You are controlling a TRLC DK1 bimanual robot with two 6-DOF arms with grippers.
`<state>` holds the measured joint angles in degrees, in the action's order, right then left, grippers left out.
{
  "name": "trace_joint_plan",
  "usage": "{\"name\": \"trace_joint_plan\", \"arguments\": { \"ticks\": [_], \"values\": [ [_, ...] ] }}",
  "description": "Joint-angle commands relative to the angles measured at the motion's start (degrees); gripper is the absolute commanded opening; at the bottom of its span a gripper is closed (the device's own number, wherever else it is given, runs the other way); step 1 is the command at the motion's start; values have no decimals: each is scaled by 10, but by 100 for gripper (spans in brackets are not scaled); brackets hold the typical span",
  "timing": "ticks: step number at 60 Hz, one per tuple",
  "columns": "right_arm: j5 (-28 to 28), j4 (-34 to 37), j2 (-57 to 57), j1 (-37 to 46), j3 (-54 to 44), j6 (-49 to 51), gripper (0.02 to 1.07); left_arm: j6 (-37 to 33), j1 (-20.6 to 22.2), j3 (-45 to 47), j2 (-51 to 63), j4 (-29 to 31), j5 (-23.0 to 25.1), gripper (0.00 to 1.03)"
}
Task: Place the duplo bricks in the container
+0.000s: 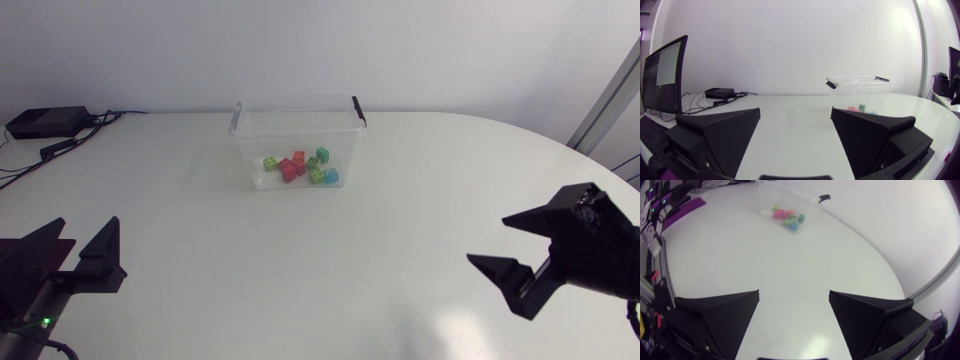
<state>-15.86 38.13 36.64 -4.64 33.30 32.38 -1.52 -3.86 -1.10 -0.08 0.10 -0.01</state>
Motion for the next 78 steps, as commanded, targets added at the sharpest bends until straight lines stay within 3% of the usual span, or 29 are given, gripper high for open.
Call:
{"name": "trace_joint_plan", "arguments": {
  "ticks": [1,9,20,32,78],
  "values": [
    [-3,59,26,-19,26,92,103,-4,-4,10,-7,2,3,99],
    [21,159,43,-66,30,161,103,-4,-4,10,-7,2,3,99],
    [123,228,49,-220,4,135,103,-4,-4,10,-7,2,3,99],
    [152,228,105,-328,-27,71,103,-4,-4,10,-7,2,3,99],
    [145,176,304,-405,-32,29,102,-4,-4,10,-7,2,3,99]
  ]
}}
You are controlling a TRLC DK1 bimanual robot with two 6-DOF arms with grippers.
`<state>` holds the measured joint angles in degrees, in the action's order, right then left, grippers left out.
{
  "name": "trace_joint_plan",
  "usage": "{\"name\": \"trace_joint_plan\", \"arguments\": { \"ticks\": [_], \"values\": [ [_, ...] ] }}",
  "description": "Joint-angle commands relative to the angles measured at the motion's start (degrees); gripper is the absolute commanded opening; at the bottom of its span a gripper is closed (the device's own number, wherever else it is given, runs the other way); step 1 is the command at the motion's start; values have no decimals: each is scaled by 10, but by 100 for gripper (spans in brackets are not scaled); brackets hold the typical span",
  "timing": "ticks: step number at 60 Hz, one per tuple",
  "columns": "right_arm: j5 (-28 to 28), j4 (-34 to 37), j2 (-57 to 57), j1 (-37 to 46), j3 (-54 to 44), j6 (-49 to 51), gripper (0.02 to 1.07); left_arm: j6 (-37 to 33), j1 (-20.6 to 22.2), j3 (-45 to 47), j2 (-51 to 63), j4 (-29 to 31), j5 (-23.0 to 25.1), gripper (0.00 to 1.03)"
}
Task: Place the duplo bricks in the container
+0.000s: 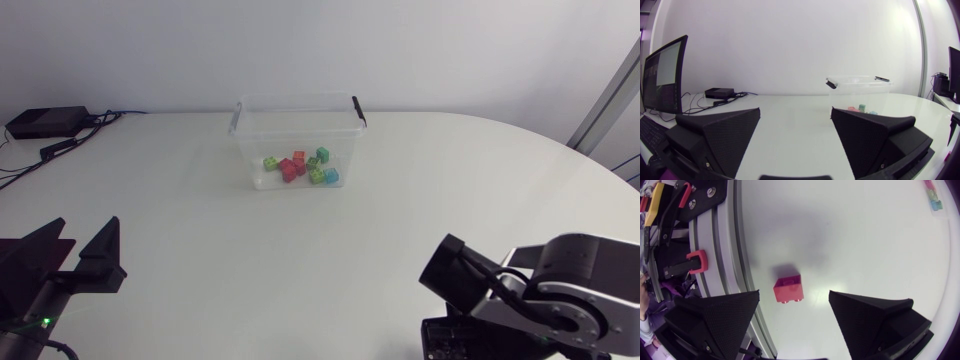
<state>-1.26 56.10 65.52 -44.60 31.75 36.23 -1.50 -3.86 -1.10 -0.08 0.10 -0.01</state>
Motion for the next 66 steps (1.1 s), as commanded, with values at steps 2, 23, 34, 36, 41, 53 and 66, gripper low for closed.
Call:
{"name": "trace_joint_plan", "arguments": {
  "ticks": [2,23,34,36,41,53,66],
  "values": [
    [-1,-6,22,-7,-18,-10,102,-4,-4,10,-7,2,3,99],
    [4,-63,89,-8,-41,-14,102,-4,-4,10,-7,2,3,99],
    [9,-96,135,3,-35,-14,83,-4,-4,10,-7,2,3,99],
    [9,-100,139,7,-34,-14,76,-4,-4,10,-7,2,3,99],
    [10,-107,139,14,-30,-13,43,-4,-4,10,-7,2,3,99],
    [4,-85,124,31,-23,2,24,-4,-4,11,-7,2,3,99],
    [-6,-71,73,56,24,1,16,-4,-4,11,-7,2,3,99]
  ]
}}
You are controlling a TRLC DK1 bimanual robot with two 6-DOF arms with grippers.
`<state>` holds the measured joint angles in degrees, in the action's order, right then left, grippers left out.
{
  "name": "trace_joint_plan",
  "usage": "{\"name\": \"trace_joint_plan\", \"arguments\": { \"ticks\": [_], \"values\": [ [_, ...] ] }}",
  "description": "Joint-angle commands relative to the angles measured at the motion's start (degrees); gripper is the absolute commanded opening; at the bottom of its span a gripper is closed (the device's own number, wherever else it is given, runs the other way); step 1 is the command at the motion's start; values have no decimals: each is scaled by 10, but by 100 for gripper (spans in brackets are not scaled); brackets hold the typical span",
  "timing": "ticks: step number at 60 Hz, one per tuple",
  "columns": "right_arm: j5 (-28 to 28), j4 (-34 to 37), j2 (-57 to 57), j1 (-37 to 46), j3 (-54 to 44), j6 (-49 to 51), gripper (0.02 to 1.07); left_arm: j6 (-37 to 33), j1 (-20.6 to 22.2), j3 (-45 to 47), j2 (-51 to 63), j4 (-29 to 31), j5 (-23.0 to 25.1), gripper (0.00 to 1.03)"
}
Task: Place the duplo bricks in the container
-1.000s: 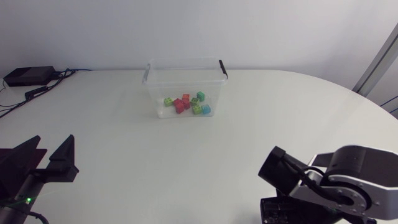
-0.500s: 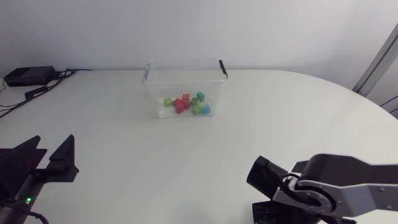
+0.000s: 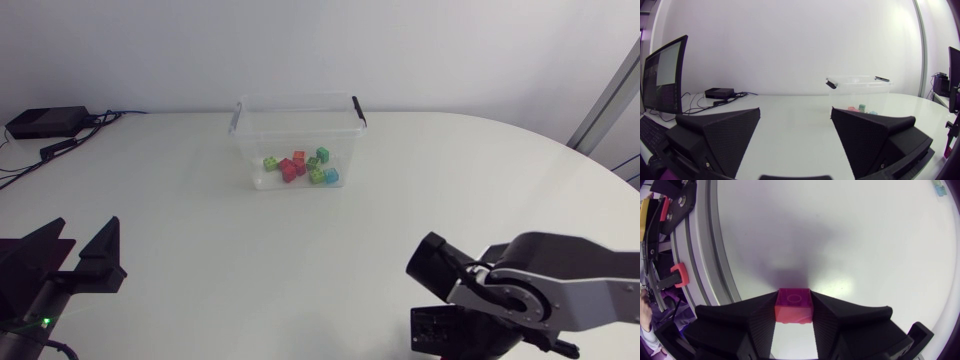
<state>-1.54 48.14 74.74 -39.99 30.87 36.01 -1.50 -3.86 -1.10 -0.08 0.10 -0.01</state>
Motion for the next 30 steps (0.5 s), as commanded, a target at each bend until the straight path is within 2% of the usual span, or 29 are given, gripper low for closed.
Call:
{"name": "trace_joint_plan", "arguments": {
  "ticks": [1,9,20,30],
  "values": [
    [-3,8,-23,13,42,1,16,-4,-4,10,-7,2,3,99],
    [-26,-24,-47,66,140,-26,17,-4,-4,10,-7,2,3,99],
    [-25,-142,-31,108,247,-111,17,-4,-4,10,-7,2,3,99],
    [-9,-285,8,141,272,-189,17,-4,-4,10,-7,2,3,99]
  ]
}}
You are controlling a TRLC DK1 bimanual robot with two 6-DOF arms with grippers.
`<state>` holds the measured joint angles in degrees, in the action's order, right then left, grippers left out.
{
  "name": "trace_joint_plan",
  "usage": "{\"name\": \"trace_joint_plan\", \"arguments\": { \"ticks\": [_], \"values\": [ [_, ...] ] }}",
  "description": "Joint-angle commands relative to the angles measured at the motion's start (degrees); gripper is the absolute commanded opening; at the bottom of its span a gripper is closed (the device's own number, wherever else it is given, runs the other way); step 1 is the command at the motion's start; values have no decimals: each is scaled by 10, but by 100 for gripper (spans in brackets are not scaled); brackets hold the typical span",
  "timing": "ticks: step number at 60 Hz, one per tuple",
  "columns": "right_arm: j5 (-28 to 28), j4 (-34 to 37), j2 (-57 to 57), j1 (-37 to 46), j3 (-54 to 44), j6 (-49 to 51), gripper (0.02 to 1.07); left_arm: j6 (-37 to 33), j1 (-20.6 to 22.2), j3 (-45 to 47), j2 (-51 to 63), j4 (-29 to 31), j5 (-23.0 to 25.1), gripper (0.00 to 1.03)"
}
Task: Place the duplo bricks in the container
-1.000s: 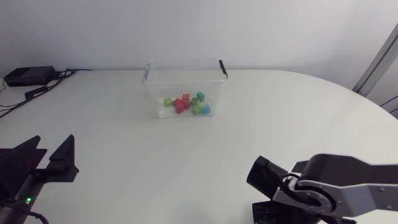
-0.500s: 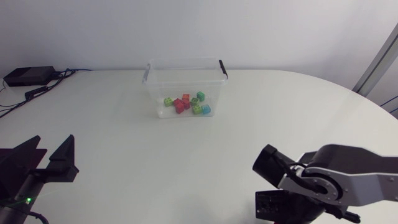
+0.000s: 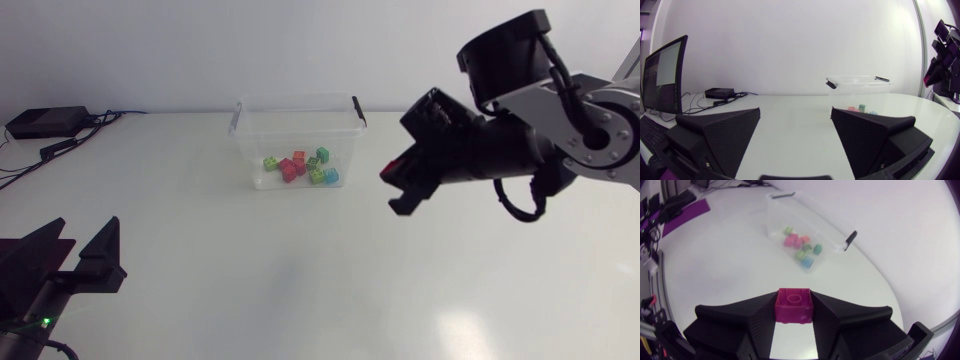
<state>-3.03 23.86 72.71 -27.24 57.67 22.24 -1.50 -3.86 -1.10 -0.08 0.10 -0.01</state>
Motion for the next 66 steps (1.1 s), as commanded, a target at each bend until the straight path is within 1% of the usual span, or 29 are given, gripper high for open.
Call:
{"name": "trace_joint_plan", "arguments": {
  "ticks": [1,3,10,14,18,22,27,31,35,43,46,49,51,52,53,55,56,60,62,66],
  "values": [
    [6,-61,34,17,4,-63,17,-4,-4,10,-7,2,3,99],
    [6,-87,44,19,4,-81,17,-4,-4,10,-7,2,3,99],
    [21,-212,107,22,12,-128,17,-4,-4,10,-7,2,3,99],
    [21,-239,147,22,39,-142,17,-4,-4,10,-7,2,3,99],
    [18,-246,183,22,70,-147,17,-4,-4,10,-7,2,3,99],
    [14,-269,217,22,105,-149,17,-4,-4,10,-7,2,3,99],
    [7,-273,245,26,146,-153,17,-4,-4,10,-7,2,3,99],
    [-2,-265,287,35,213,-156,17,-4,-4,10,-7,2,3,99],
    [-10,-234,328,39,272,-160,17,-4,-4,10,-7,2,3,99],
    [-14,-198,387,40,337,-160,17,-4,-4,10,-7,2,3,99],
    [-19,-156,408,40,370,-160,19,-4,-4,10,-7,2,3,99],
    [-20,-94,432,40,409,-164,27,-4,-4,10,-7,2,3,99],
    [-19,-73,437,40,419,-171,37,-4,-4,10,-7,2,3,99],
    [-19,-72,437,39,418,-171,45,-4,-4,10,-7,2,3,99],
    [-19,-68,437,38,417,-171,56,-4,-4,10,-7,2,3,99],
    [-18,-56,435,35,416,-172,82,-4,-4,10,-7,2,3,99],
    [-15,-50,434,33,416,-174,90,-4,-4,10,-7,2,3,99],
    [-6,-43,429,30,415,-175,100,-4,-4,10,-7,2,3,99],
    [-6,-43,425,30,415,-178,102,-4,-4,10,-7,2,3,99],
    [-6,-43,414,30,415,-185,102,-4,-4,10,-7,2,3,99]
  ]
}}
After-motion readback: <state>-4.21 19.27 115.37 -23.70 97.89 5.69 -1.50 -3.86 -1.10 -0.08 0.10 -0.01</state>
